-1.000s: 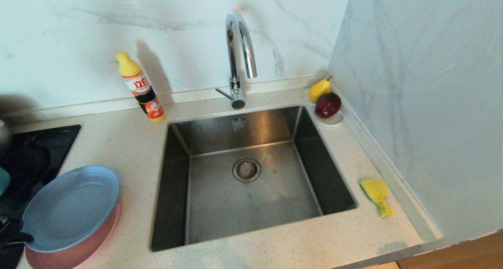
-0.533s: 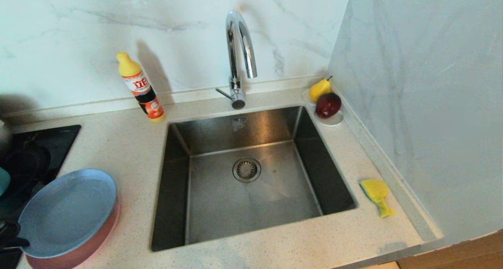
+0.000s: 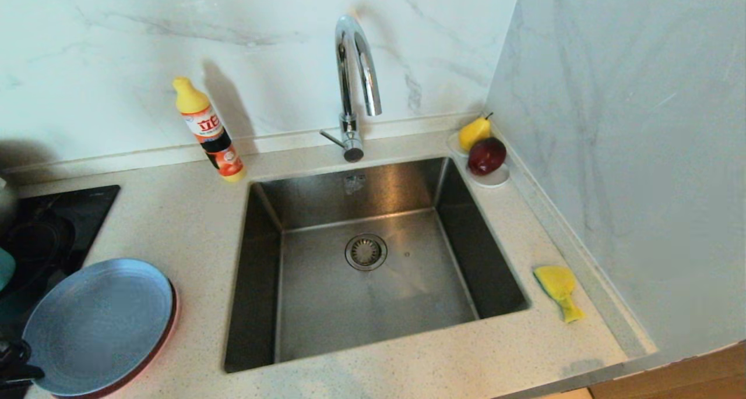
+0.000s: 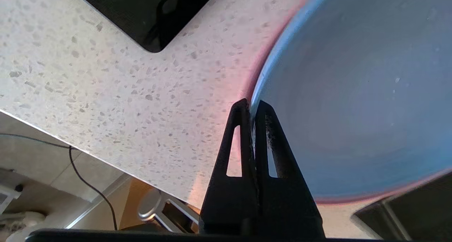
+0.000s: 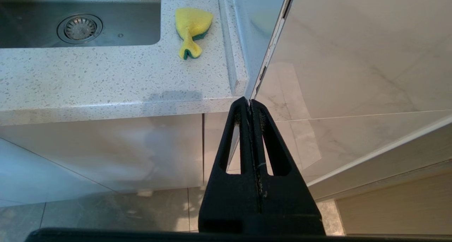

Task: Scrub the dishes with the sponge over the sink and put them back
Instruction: Place the plate on the plate

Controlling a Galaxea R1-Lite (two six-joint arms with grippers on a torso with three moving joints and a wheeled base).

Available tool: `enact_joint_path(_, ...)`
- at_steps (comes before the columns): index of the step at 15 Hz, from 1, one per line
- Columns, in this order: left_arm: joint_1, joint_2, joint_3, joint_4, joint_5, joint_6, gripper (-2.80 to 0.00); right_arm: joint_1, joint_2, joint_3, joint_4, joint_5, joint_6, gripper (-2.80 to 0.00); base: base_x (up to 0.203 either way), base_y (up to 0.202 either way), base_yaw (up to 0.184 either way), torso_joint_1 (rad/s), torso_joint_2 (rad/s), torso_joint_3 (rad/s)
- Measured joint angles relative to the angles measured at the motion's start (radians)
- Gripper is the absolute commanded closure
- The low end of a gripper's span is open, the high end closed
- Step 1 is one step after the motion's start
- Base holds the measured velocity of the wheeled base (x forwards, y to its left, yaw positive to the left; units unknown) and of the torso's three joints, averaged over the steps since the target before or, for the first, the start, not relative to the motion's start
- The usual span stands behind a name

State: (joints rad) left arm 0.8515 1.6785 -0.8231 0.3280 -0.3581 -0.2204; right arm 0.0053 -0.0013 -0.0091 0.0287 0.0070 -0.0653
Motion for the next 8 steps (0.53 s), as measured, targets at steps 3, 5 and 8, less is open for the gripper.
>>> enact_joint_path(3,0.000,0.003,0.010,0.002,-0.002,0.003,0.00,0.000,0.000,0.000,0.000,0.000,0.000,0.00,0.000,0.000,0.000,0.000,0.00,0.000)
enact_joint_path(5,0.000,0.003,0.011,0.009,-0.005,0.003,-2.80,0.000,0.000,0.000,0.000,0.000,0.000,0.00,0.000,0.000,0.000,0.000,0.00,0.000)
enact_joint_path(8,0.000,-0.011,0.005,0.014,-0.060,-0.001,-2.80,0.000,0.000,0.000,0.000,0.000,0.000,0.00,0.000,0.000,0.000,0.000,0.00,0.000)
